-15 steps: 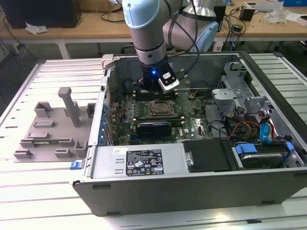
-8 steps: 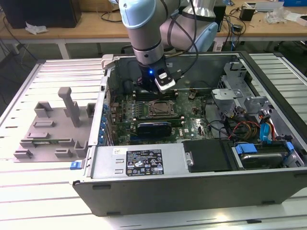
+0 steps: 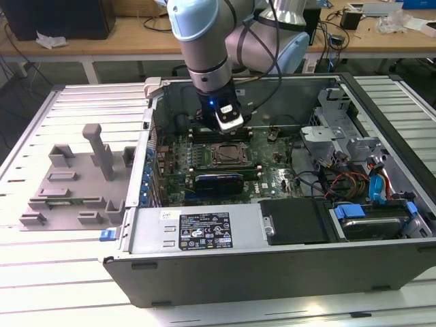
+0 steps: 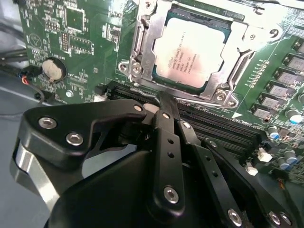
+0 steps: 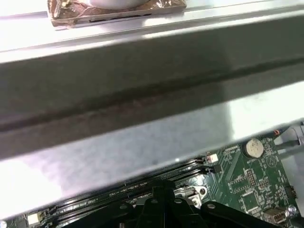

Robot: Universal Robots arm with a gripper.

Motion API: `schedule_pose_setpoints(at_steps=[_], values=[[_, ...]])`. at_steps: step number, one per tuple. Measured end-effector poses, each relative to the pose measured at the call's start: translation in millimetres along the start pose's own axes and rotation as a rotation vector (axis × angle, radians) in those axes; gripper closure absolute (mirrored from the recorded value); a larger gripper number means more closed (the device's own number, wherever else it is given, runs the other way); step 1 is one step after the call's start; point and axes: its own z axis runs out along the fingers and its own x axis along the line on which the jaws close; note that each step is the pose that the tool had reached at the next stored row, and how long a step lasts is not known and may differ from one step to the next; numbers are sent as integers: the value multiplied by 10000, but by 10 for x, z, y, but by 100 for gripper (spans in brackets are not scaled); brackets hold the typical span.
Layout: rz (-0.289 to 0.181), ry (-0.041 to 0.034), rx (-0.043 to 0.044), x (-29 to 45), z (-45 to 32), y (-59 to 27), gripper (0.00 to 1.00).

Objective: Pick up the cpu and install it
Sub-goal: 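Install the first cpu locking lever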

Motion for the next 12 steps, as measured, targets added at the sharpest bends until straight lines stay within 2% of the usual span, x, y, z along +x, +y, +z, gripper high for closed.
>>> schedule_pose_setpoints(at_steps=[1,4,6,8,12], values=[[129,-26,26,1,2,-1,89],[162,-33,32,2,3,0,89],[240,-49,45,34,1,24,89],[568,-115,107,45,3,29,89],[884,-178,169,52,8,30,89]])
